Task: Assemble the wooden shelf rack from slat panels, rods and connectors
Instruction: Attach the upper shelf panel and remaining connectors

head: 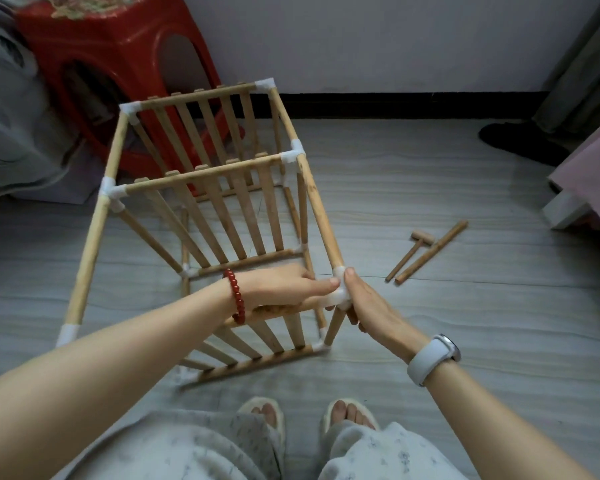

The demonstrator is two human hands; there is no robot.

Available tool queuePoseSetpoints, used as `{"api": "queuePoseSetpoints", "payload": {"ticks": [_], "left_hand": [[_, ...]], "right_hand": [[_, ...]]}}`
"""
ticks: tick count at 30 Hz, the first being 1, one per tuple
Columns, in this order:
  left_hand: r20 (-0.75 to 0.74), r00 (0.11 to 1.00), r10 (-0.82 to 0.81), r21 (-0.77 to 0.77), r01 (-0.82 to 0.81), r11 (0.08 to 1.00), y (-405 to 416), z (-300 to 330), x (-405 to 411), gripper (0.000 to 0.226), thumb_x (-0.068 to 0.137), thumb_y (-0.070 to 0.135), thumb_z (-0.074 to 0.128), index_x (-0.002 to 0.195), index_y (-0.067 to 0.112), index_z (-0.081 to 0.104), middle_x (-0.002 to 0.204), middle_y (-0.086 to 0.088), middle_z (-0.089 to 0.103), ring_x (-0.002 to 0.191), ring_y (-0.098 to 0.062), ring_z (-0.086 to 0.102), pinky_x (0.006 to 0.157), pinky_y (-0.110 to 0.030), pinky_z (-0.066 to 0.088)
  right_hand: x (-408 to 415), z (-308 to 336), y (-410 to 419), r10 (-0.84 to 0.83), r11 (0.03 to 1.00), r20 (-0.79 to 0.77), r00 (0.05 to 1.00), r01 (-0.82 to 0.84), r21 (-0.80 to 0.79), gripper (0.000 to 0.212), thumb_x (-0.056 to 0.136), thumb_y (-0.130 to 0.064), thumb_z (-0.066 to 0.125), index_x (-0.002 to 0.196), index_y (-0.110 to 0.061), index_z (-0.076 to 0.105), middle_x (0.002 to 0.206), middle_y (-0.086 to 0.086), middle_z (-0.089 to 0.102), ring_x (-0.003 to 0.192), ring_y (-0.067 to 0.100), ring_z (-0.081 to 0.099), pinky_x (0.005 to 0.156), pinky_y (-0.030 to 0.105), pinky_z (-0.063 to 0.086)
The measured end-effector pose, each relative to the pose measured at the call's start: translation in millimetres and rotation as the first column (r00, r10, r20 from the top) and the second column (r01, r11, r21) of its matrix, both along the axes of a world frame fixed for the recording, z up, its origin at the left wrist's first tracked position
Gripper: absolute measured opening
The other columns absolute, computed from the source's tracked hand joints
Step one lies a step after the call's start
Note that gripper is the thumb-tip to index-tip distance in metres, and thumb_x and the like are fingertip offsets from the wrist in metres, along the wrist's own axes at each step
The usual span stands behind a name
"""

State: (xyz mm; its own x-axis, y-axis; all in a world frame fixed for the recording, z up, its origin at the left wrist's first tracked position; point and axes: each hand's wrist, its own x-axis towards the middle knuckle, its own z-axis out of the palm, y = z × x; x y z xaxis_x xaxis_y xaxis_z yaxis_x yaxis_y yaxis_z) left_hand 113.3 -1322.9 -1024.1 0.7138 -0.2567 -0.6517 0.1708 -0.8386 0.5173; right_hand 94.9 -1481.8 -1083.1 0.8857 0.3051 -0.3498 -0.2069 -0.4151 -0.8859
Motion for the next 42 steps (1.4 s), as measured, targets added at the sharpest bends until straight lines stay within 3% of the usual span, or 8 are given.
{"api": "queuePoseSetpoints", "payload": {"ticks": [5,10,14,22,28,31,36,42], "left_hand": [[0.451,0.768,-0.454,0.439,0.252,0.862,36,-17,-37,0.056,0.083,0.07,0.037,0.117,0.026,0.046,0.094,0.011,0.058,0.076,-0.007,0.056,0.059,-0.02,0.044],[0.568,0.641,-0.516,0.609,0.095,0.788,48,-38,-54,0.066,0.073,0.075,0.002,0.094,0.024,0.04,0.081,0.009,0.058,0.067,-0.012,0.057,0.055,-0.026,0.04],[0.661,0.588,-0.466,0.524,0.083,0.848,50,-46,-55,0.071,0.079,0.068,0.008,0.094,0.016,0.054,0.078,0.003,0.062,0.065,-0.018,0.059,0.055,-0.029,0.04],[0.683,0.579,-0.445,0.514,0.052,0.856,49,-57,-43,0.049,0.085,0.068,0.02,0.084,0.021,0.035,0.068,0.006,0.047,0.057,-0.015,0.043,0.053,-0.029,0.033],[0.692,0.562,-0.454,0.534,0.025,0.845,48,-54,-49,0.058,0.081,0.073,0.015,0.087,0.023,0.044,0.077,0.007,0.052,0.063,-0.011,0.045,0.053,-0.025,0.032],[0.737,0.544,-0.401,0.49,-0.021,0.872,59,-53,-63,0.061,0.081,0.071,0.013,0.092,0.023,0.05,0.082,0.007,0.053,0.068,-0.009,0.046,0.056,-0.022,0.034],[0.702,0.57,-0.428,0.54,-0.034,0.841,66,-54,-65,0.058,0.087,0.067,0.013,0.102,0.024,0.047,0.09,0.006,0.057,0.063,-0.014,0.053,0.054,-0.027,0.04],[0.719,0.542,-0.435,0.568,-0.097,0.817,59,-59,-57,0.051,0.089,0.066,0.021,0.097,0.022,0.044,0.078,0.005,0.043,0.053,-0.016,0.039,0.049,-0.028,0.026]], "right_hand": [[18,-1,-1,-0.205,0.977,0.118,0.972,0.21,-0.028,0.048,0.102,-0.041,0.016,0.089,-0.023,0.058,0.087,-0.003,0.062,0.078,0.009,0.055,0.068,0.026,0.04],[31,14,27,-0.243,0.858,-0.3,0.923,0.349,0.378,0.041,0.103,-0.039,0.02,0.097,-0.014,0.052,0.06,0.007,0.055,0.05,0.017,0.047,0.05,0.025,0.04],[33,13,40,-0.221,0.86,-0.278,0.935,0.321,0.396,0.039,0.104,-0.034,0.023,0.09,-0.011,0.051,0.047,-0.002,0.042,0.039,0.009,0.036,0.039,0.018,0.035],[42,3,50,-0.273,0.919,-0.183,0.945,0.312,0.241,0.034,0.102,-0.033,0.025,0.086,-0.016,0.049,0.056,-0.003,0.042,0.045,0.009,0.039,0.044,0.02,0.037],[30,8,50,-0.107,0.97,0.309,0.945,0.167,-0.175,0.029,0.101,-0.028,0.027,0.122,-0.013,0.041,0.1,0.005,0.05,0.077,0.02,0.051,0.064,0.033,0.04],[18,4,45,-0.119,0.984,0.221,0.968,0.145,-0.106,0.037,0.099,-0.025,0.034,0.135,-0.017,0.034,0.097,0.003,0.055,0.074,0.015,0.053,0.058,0.029,0.04],[21,5,50,-0.337,0.935,0.031,0.941,0.331,0.131,0.027,0.099,-0.033,0.039,0.094,-0.012,0.055,0.071,0.002,0.048,0.063,0.016,0.047,0.057,0.026,0.041],[31,-1,49,-0.302,0.95,0.194,0.934,0.312,-0.022,0.032,0.101,-0.03,0.033,0.088,-0.01,0.055,0.072,0.007,0.056,0.064,0.015,0.055,0.054,0.027,0.04]]}}
